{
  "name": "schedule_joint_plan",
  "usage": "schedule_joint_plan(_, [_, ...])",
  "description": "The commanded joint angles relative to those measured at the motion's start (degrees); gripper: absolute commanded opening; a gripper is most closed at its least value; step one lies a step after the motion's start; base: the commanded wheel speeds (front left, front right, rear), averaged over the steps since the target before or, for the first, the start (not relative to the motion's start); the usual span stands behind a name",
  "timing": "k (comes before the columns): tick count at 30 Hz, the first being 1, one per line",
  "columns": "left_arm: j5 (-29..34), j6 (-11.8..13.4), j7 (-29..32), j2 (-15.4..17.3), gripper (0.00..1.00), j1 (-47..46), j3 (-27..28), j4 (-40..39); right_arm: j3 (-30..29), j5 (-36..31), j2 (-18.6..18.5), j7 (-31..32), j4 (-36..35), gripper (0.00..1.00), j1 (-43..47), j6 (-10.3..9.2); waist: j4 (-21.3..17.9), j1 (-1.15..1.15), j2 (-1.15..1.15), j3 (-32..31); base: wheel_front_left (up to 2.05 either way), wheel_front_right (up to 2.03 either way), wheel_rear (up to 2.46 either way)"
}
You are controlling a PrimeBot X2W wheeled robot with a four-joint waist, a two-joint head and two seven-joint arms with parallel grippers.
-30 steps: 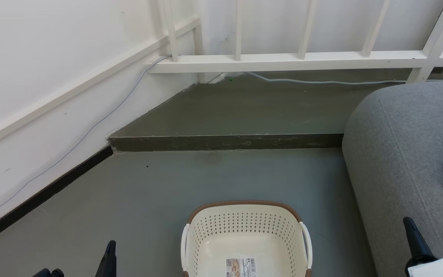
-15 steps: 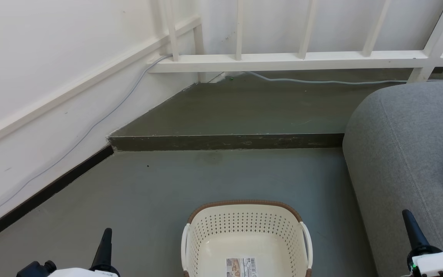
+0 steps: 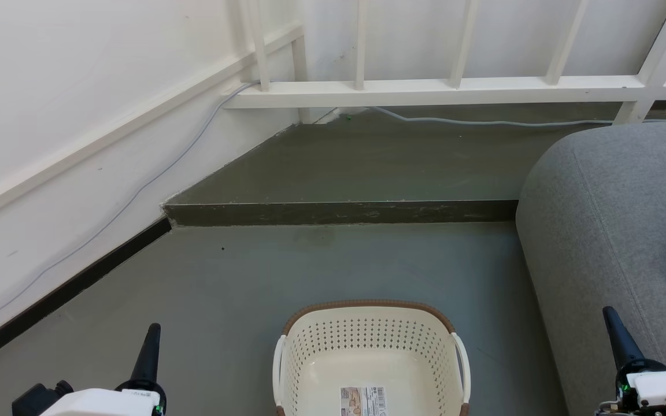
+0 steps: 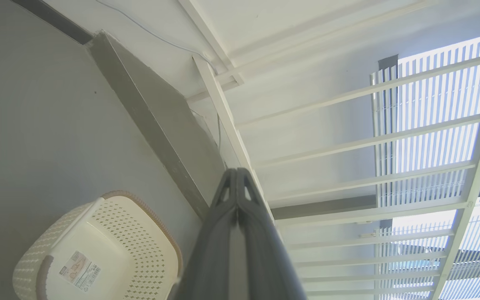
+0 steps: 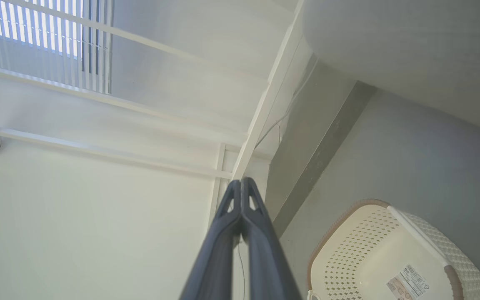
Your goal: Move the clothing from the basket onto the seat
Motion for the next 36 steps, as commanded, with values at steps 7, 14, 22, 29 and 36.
schedule_joint_plan(7, [-5.3,-1.7,1.4,0.5,0.0,-4.5,2.9,-0.9,-0.4,4.4,0.5,1.6,-1.7,0.0,-3.3,0.23,0.1,0.0,0.0,0.0,0.0,0.0,0.0])
schedule_joint_plan(14, [-10.3,-2.8,2.7,0.5,0.0,-6.0,4.1,-0.6,-1.5,8.4,1.7,3.0,-1.8,0.0,-4.1,0.24,0.1,0.0,0.0,0.1,0.0,0.0,0.0])
schedule_joint_plan(22, [-15.2,-4.0,4.1,0.4,0.0,-7.4,5.4,-0.3,-2.6,12.5,2.9,4.3,-1.9,0.0,-5.0,0.25,0.2,0.0,0.0,0.1,0.0,0.0,0.0])
schedule_joint_plan(29, [-16.9,-4.4,4.7,0.3,0.0,-8.0,6.0,-0.1,-3.0,13.9,3.4,4.9,-2.0,0.0,-5.3,0.25,0.2,0.0,0.0,0.1,0.0,0.0,0.0])
schedule_joint_plan(36, [-16.8,-4.4,4.8,0.2,0.0,-8.0,6.1,-0.1,-3.1,13.9,3.4,4.9,-2.0,0.0,-5.3,0.25,0.2,0.0,0.0,0.1,0.0,0.0,0.0])
